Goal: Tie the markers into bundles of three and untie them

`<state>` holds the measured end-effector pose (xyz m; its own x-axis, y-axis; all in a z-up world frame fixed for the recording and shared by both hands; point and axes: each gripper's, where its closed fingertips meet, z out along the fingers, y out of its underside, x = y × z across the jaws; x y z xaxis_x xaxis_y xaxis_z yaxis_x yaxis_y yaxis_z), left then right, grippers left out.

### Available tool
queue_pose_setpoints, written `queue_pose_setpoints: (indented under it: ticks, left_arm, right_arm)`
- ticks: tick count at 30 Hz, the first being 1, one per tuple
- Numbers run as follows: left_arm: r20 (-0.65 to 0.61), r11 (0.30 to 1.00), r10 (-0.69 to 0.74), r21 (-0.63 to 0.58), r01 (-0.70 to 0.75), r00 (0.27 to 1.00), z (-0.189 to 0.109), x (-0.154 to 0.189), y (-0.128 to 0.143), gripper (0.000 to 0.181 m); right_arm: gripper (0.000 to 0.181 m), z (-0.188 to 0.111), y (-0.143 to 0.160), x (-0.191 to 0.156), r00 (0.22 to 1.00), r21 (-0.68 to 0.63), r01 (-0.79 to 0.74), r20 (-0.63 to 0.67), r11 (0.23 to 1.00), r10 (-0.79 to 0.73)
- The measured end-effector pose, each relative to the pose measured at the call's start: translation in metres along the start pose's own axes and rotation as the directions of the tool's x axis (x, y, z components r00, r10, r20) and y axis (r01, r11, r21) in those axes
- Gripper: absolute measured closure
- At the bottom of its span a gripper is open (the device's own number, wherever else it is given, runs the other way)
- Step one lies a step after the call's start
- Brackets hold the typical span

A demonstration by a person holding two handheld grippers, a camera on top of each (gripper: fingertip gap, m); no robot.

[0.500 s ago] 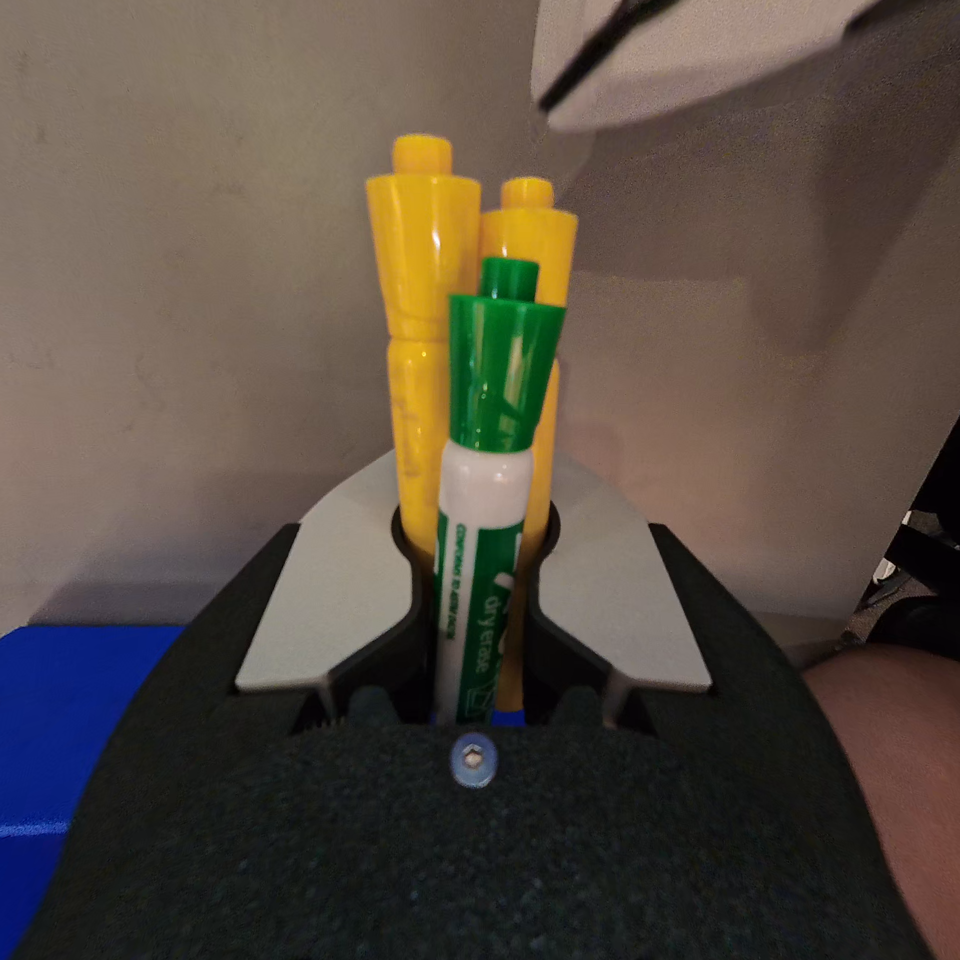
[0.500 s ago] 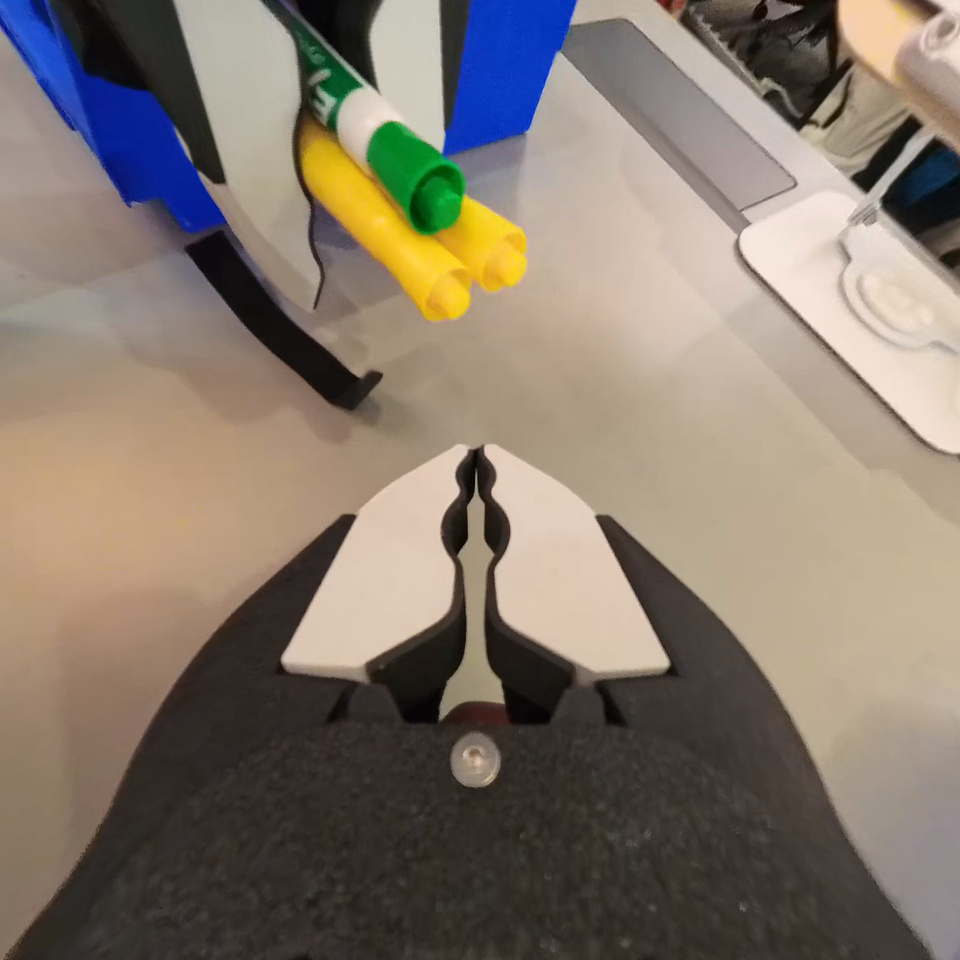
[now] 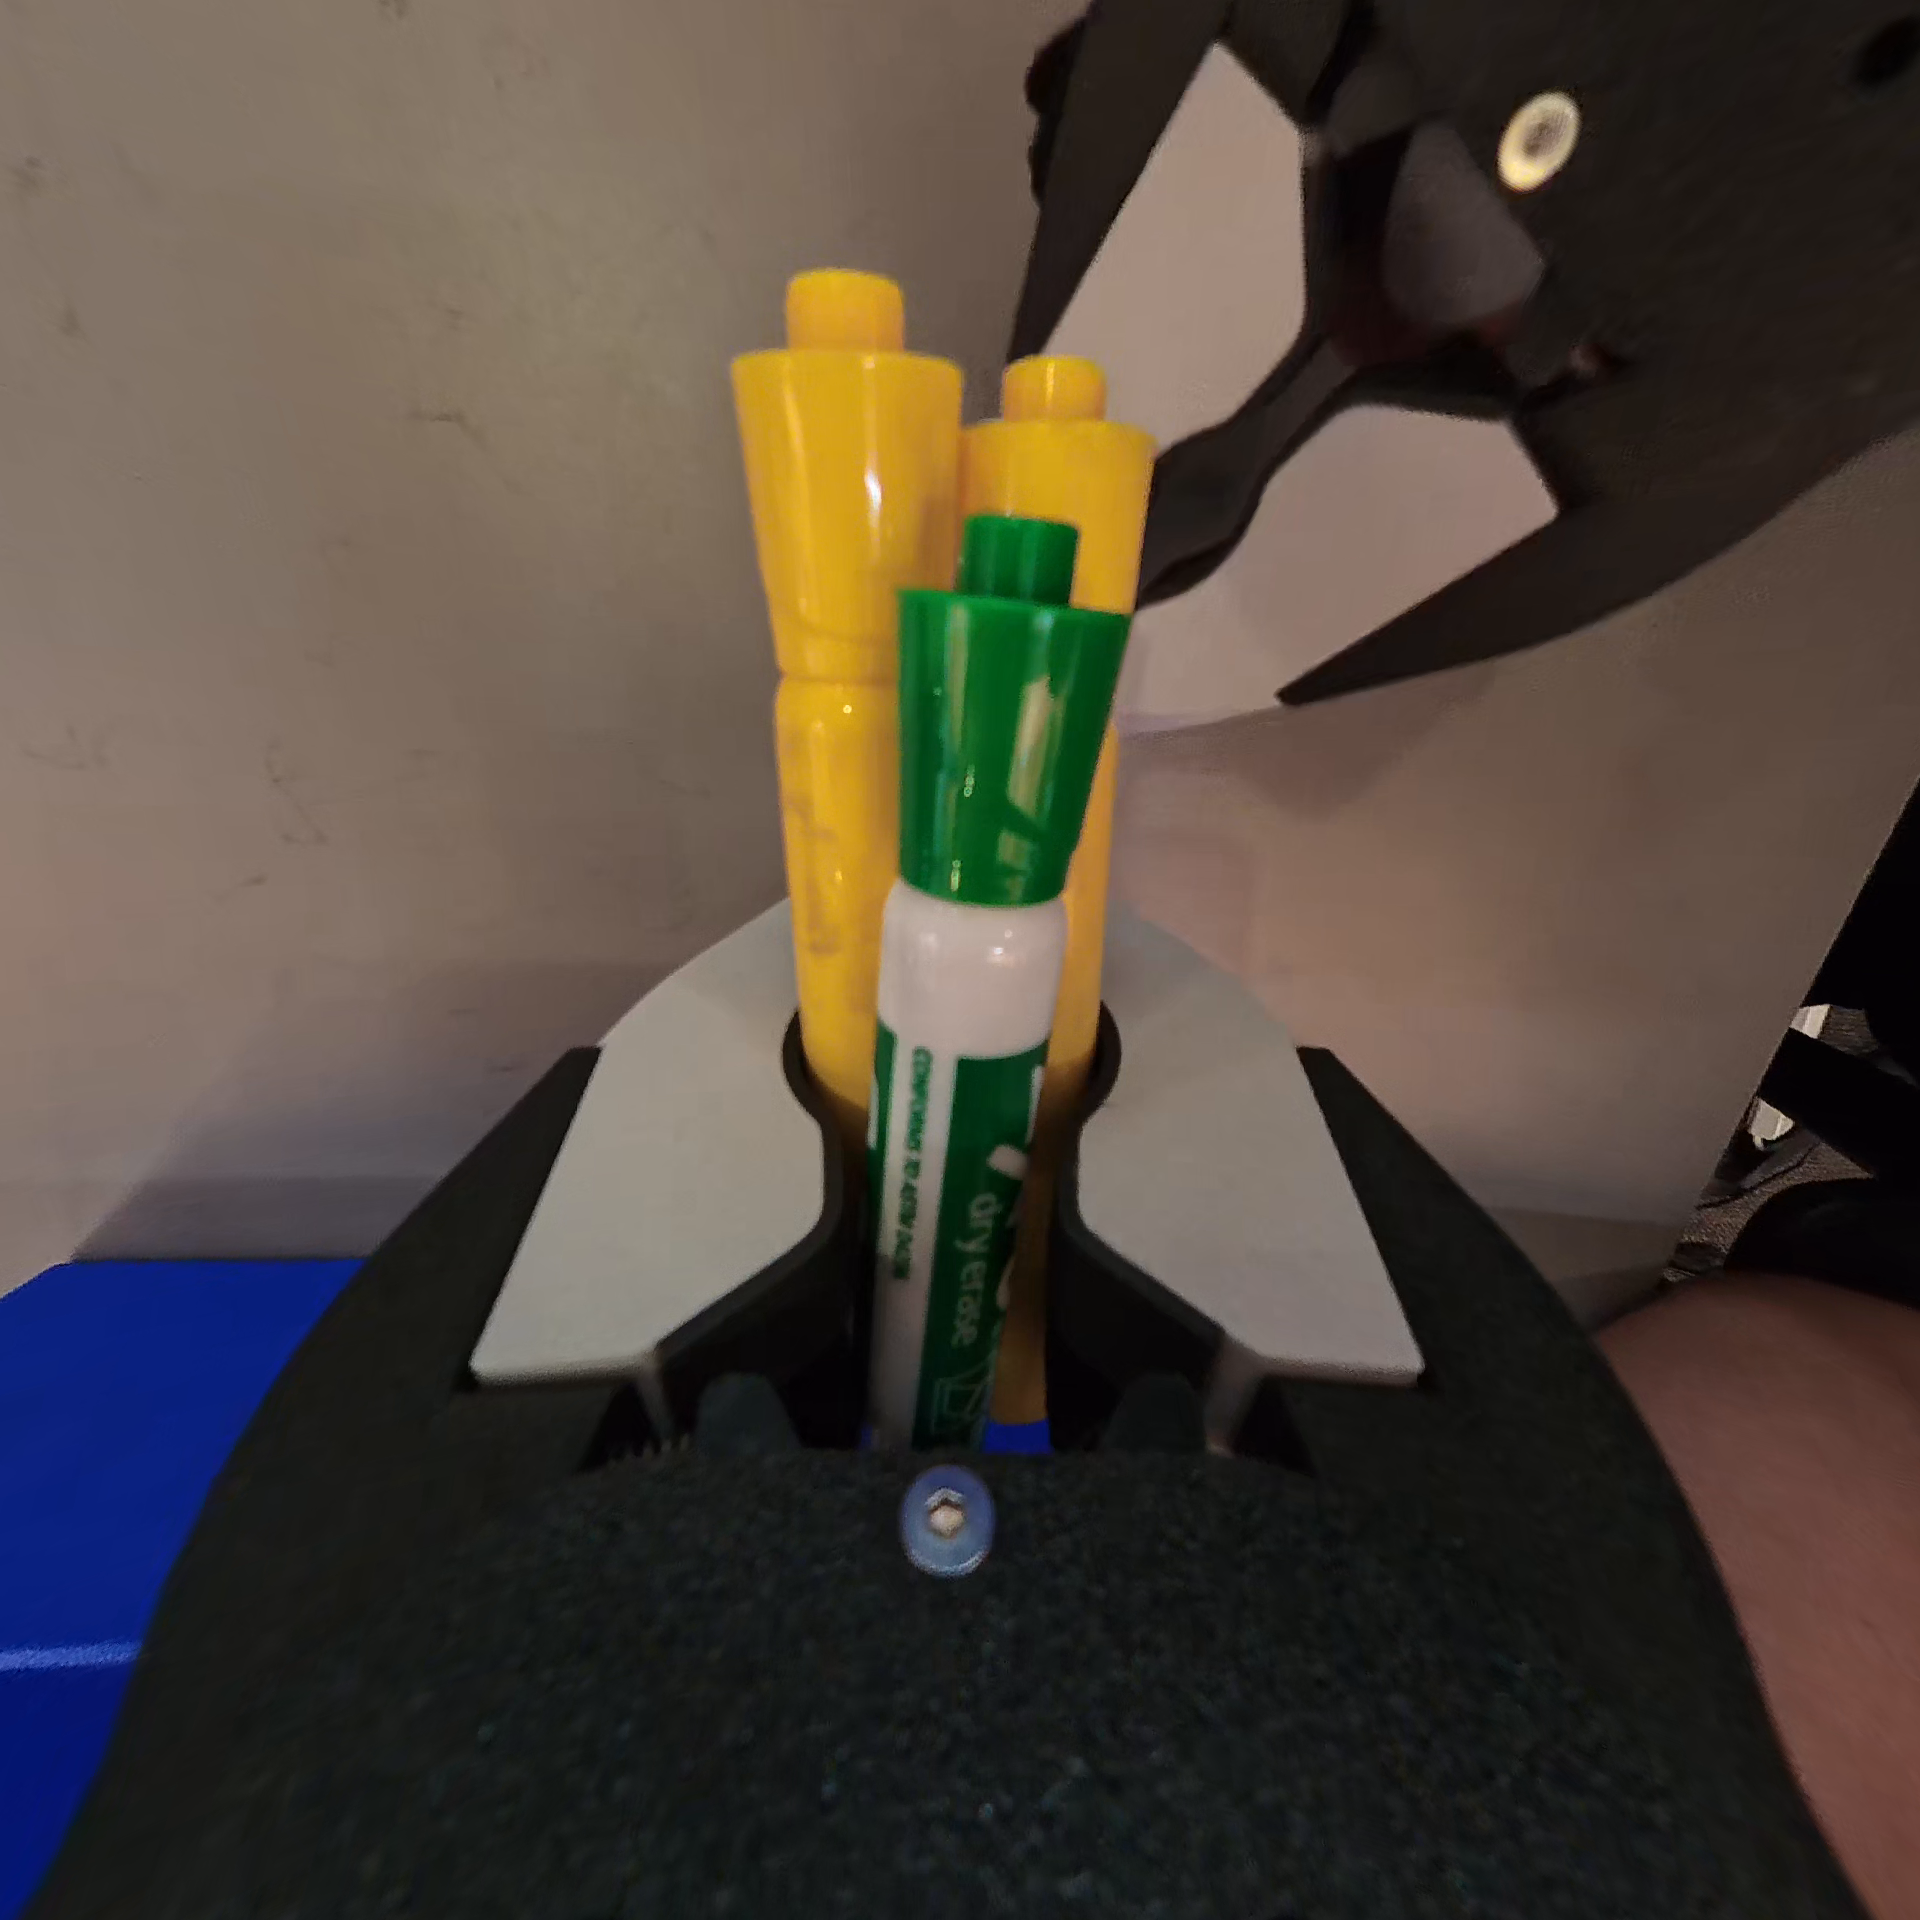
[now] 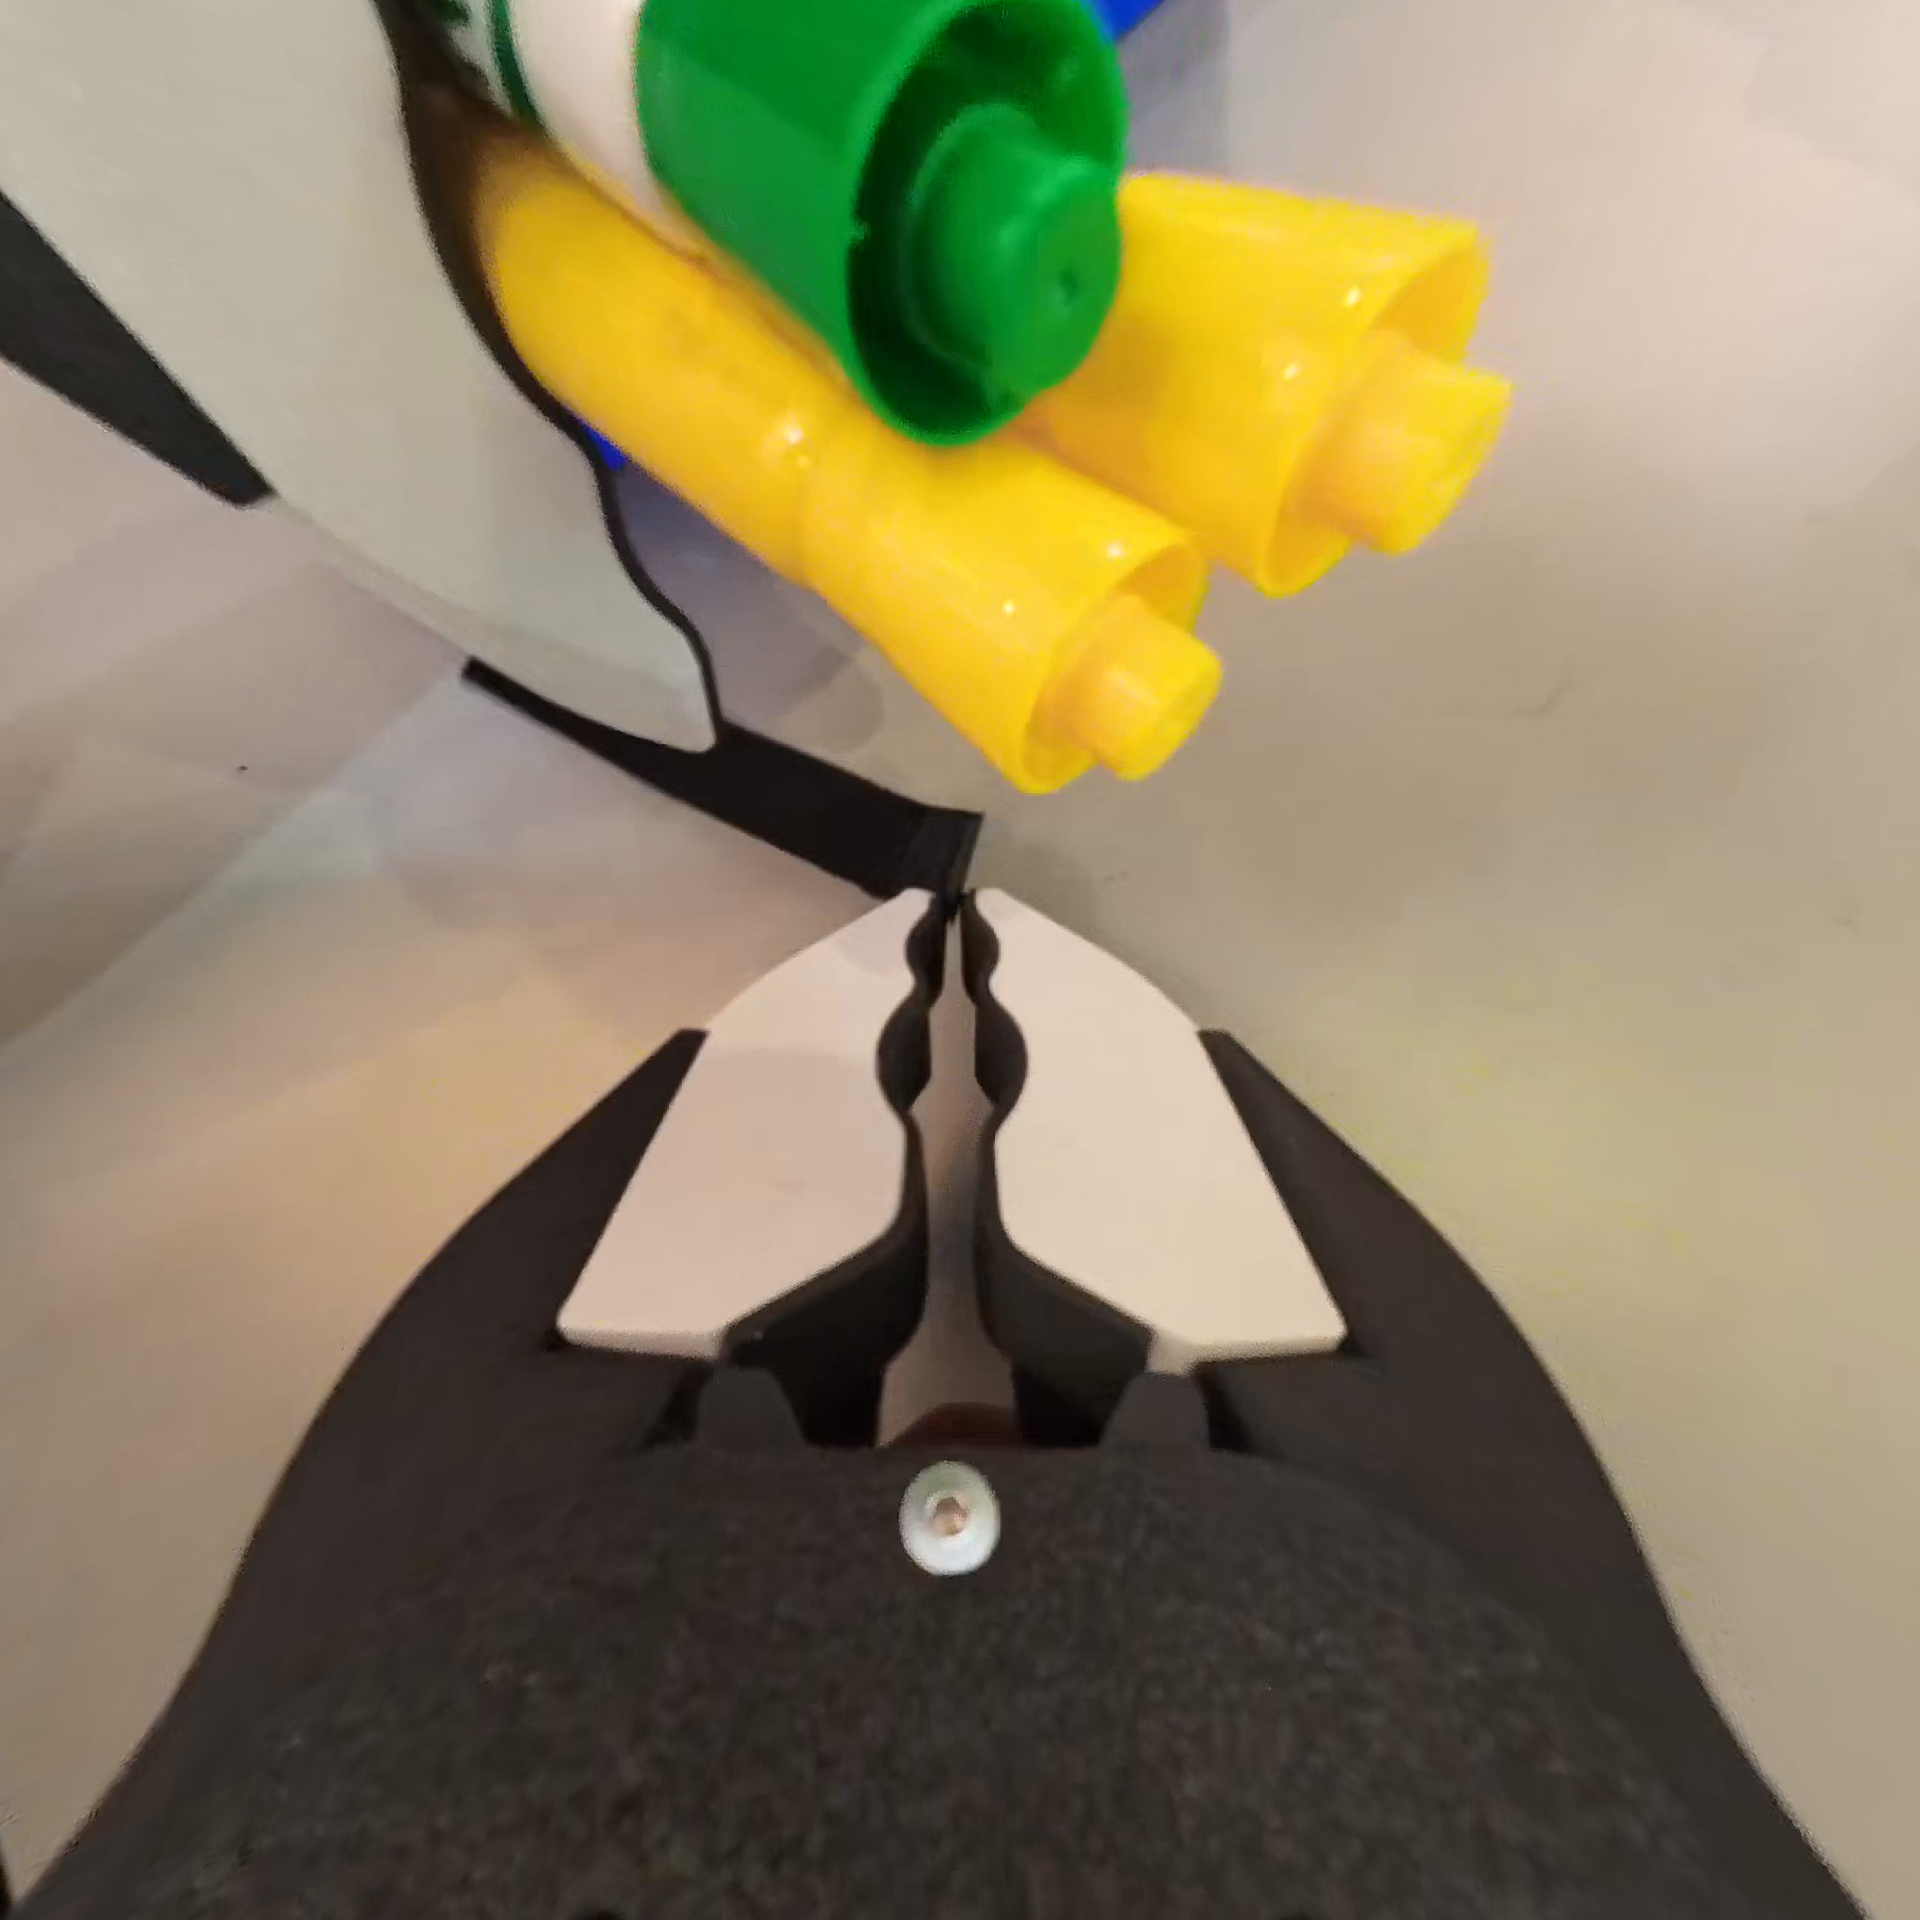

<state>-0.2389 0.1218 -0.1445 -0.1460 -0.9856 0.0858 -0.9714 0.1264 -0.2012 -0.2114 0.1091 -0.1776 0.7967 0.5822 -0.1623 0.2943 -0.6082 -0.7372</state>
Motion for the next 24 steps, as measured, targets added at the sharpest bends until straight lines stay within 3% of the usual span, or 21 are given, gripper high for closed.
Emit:
queue_pose_setpoints:
  ticks: [7, 11, 16, 20, 24]
  left_arm:
    - [-0.051, 0.999, 0.0, -0.047, -0.002, 0.999, 0.01, 0.007, 0.006, 0.14]
    - [-0.083, 0.998, 0.01, -0.06, -0.015, 0.996, 0.014, 0.013, 0.003, 0.14]
    - [-0.113, 0.996, 0.054, -0.067, -0.061, 0.992, 0.019, 0.022, -0.002, 0.14]
    - [-0.112, 0.995, 0.074, -0.065, -0.082, 0.991, 0.022, 0.022, -0.008, 0.14]
    - [-0.076, 0.995, 0.087, -0.045, -0.091, 0.993, 0.019, 0.018, -0.014, 0.14]
  right_arm:
    - [0.18, -0.036, -0.004, 0.024, 0.996, 0.081, 0.068, -0.058, 0.994, -0.063]
    - [0.18, -0.062, -0.003, 0.049, 0.995, 0.112, 0.029, -0.099, 0.993, -0.018]
    - [0.18, -0.095, -0.032, 0.056, 0.99, 0.221, 0.084, -0.131, 0.972, -0.056]
    - [0.18, -0.112, -0.063, 0.024, 0.955, 0.296, 0.289, -0.153, 0.91, -0.254]
    - [0.18, -0.121, -0.076, -0.009, 0.798, 0.258, 0.592, -0.315, 0.763, -0.513]
